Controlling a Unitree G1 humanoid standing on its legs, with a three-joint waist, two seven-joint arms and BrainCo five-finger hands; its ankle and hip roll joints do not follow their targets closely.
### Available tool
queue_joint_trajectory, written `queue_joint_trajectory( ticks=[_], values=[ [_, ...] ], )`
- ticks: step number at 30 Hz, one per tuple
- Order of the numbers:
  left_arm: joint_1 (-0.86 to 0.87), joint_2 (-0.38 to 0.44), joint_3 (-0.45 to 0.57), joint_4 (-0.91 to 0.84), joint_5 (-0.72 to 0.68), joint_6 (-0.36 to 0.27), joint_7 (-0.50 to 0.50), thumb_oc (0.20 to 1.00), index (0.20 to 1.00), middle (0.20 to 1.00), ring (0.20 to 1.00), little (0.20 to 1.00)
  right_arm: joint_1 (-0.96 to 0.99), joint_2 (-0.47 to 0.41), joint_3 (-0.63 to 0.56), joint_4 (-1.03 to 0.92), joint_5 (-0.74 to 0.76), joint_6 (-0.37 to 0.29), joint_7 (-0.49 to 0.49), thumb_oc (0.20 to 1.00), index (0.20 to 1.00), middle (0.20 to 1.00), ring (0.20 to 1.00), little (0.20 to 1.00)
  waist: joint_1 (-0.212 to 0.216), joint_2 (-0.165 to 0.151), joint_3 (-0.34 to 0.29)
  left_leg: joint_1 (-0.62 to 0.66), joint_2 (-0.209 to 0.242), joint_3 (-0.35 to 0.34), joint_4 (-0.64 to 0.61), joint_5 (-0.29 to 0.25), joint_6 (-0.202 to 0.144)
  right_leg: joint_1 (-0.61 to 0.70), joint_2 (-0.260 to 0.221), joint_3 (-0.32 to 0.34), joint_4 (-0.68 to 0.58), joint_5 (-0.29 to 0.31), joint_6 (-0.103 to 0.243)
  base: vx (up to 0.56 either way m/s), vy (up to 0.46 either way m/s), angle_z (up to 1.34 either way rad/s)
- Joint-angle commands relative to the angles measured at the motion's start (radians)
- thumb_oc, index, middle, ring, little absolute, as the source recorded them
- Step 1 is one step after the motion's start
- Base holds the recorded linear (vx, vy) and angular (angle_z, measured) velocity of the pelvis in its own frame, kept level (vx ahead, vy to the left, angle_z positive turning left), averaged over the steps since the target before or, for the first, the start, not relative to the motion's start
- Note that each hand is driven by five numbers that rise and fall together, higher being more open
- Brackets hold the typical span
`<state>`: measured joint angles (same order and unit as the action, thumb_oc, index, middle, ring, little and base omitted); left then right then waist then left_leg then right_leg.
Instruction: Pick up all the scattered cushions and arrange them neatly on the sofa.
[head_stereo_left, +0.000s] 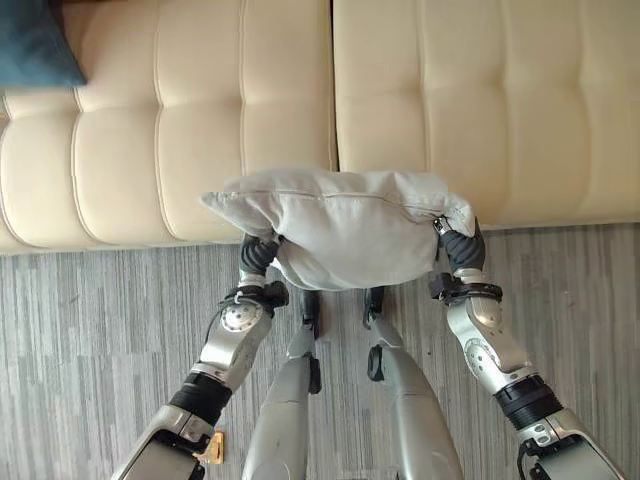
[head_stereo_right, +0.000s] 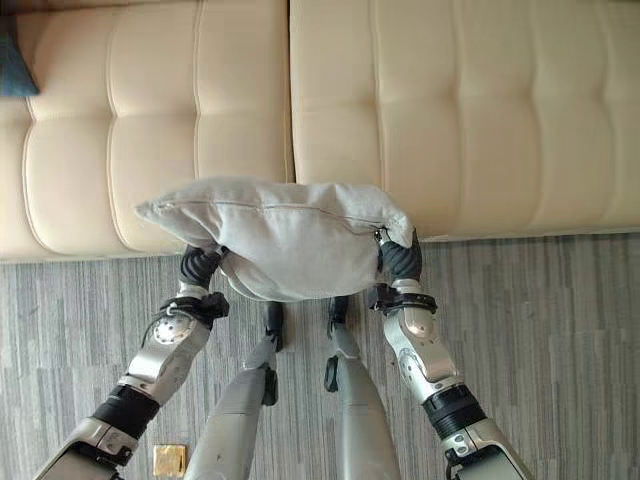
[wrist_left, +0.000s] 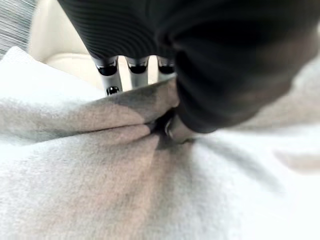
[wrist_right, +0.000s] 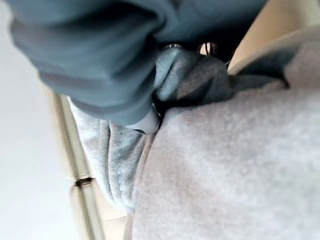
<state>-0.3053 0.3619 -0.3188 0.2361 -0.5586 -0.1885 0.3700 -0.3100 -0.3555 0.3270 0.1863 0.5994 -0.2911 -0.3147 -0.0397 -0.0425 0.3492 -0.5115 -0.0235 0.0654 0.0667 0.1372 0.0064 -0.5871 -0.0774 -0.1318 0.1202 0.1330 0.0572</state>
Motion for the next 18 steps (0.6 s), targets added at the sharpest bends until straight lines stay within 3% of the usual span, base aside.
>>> queue_joint_trajectory(
  ticks=[1,9,18],
  values=[
    [-0.052,-0.057,-0.064,-0.184,0.114,-0.112,-0.082,0.2,0.2,0.2,0.2,0.2,0.002,0.079,0.093,-0.133,-0.08,-0.018,0.133,0.2,0.2,0.2,0.2,0.2,0.024,0.002,-0.097,0.091,0.022,-0.043,-0.069,-0.055,-0.064,0.112,-0.03,-0.012,0.0,-0.105,0.056,0.15,-0.007,-0.04],
    [0.104,-0.029,0.002,-0.241,0.147,-0.105,-0.075,0.2,0.2,0.2,0.2,0.2,0.113,0.046,0.043,-0.187,-0.105,0.014,0.163,0.2,0.2,0.2,0.2,0.2,0.019,0.013,-0.197,0.302,0.035,-0.03,-0.148,-0.056,-0.074,0.335,-0.011,-0.011,-0.07,-0.122,0.06,0.16,-0.013,-0.03],
    [0.214,-0.028,0.057,-0.265,0.14,-0.085,-0.091,0.2,0.2,0.2,0.2,0.2,0.174,0.018,-0.018,-0.236,-0.166,0.04,0.155,0.2,0.2,0.2,0.2,0.2,0.014,0.016,-0.261,0.434,0.046,-0.026,-0.154,-0.093,-0.085,0.475,0.014,0.004,-0.1,-0.152,0.053,0.12,-0.067,-0.02]
  ],
)
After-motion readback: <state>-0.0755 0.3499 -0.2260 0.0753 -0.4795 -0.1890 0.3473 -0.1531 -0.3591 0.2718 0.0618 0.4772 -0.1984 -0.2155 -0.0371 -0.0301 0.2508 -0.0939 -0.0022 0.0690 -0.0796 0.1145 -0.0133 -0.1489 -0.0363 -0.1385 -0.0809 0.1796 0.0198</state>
